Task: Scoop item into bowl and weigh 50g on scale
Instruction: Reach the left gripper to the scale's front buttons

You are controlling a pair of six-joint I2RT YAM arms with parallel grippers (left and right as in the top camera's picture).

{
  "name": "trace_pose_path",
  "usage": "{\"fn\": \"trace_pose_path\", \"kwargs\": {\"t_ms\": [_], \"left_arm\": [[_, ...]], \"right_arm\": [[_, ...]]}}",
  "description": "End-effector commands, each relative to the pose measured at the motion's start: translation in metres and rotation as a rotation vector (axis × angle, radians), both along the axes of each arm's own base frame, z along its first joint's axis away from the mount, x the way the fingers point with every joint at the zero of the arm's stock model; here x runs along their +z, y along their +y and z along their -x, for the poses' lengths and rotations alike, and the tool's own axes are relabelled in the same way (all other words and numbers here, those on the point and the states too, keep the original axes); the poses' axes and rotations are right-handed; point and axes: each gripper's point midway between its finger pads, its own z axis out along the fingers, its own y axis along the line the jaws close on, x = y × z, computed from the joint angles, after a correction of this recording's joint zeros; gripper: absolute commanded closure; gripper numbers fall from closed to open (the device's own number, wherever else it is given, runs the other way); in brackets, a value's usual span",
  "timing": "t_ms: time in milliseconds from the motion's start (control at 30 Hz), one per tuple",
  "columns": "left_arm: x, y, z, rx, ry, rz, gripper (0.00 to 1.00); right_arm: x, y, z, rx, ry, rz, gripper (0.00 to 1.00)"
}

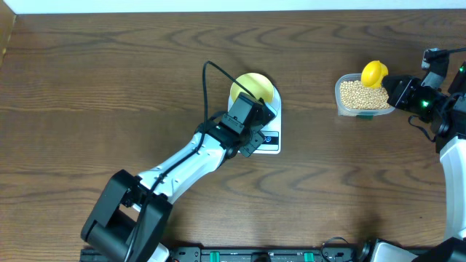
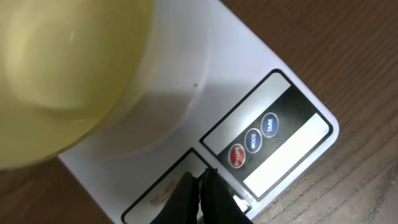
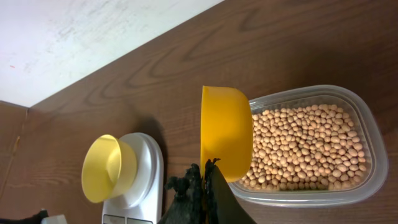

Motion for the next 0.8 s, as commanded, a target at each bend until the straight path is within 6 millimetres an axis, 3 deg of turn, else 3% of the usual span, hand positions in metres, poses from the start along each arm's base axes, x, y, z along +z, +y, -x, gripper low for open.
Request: {"fn": "trace_pose_path", "kwargs": {"t_ms": [0,267,767], "left_arm": [[-0.011,-0.009,0.011,-0.133,-0.02,-0.063,0.93],[-0.021,-0.019,0.019,-0.193,-0.012,-0.088,0.92],[-0.033,-0.019,0.008,-0.153,-0.034,-0.098,0.92]], "right_arm": [[0.007,-0.002,-0.002,0.004,-0.024,0.023,0.99],[0.004,-0.005,-0.001,-0.004,-0.013,0.039,0.99],[0.003,-0.005,0.0,-0.007,-0.008,0.041,0.99]]}}
